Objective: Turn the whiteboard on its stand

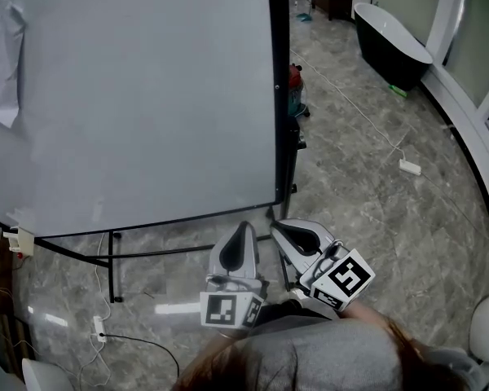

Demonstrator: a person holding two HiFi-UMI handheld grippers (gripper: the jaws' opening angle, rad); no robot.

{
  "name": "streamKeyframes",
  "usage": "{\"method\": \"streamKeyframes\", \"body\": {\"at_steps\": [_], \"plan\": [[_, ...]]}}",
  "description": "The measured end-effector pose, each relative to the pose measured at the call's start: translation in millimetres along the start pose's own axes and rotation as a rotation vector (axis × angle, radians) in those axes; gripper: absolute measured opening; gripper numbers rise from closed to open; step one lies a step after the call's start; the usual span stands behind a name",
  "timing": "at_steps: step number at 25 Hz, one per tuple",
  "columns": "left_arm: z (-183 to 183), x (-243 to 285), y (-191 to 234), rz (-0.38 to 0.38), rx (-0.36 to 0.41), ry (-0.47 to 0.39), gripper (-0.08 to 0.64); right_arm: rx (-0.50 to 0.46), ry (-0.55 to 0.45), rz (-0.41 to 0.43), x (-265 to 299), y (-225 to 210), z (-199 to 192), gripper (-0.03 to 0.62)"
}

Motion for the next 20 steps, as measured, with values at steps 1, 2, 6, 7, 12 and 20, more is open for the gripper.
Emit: {"method": "streamKeyframes", "body": {"at_steps": [1,2,6,7,12,20], "plan": [[0,2,1,-0.008,0.001,0.000,-0.005,-0.003,-0.002,0.017,2,1,-1,-0.005],[-1,3,2,-0.016,0.003,0.003,-0.006,-0.009,-0.001,0.027,4,0,-1,-0.005],[-3,12,8,-0.050,0.011,0.026,-0.005,-0.025,0.002,0.026,11,-10,1,-0.005],[-3,15,9,-0.055,0.011,0.028,-0.005,-0.030,0.003,0.026,13,-15,3,-0.005],[-4,14,19,-0.050,0.004,0.035,-0.005,-0.064,0.033,0.074,18,-46,9,0.032],[-6,-2,33,-0.005,0.006,0.039,-0.006,-0.121,0.097,0.175,38,-118,9,0.327]]}}
Point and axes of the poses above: the fingertips, and each gripper's own axes: x forward along the fingers, y to its left, z out of its top, the point moved 3 cm from there along -x, backward along the fingers, and after that the axes turned 14 degrees about -z, right-handed, at the moved point
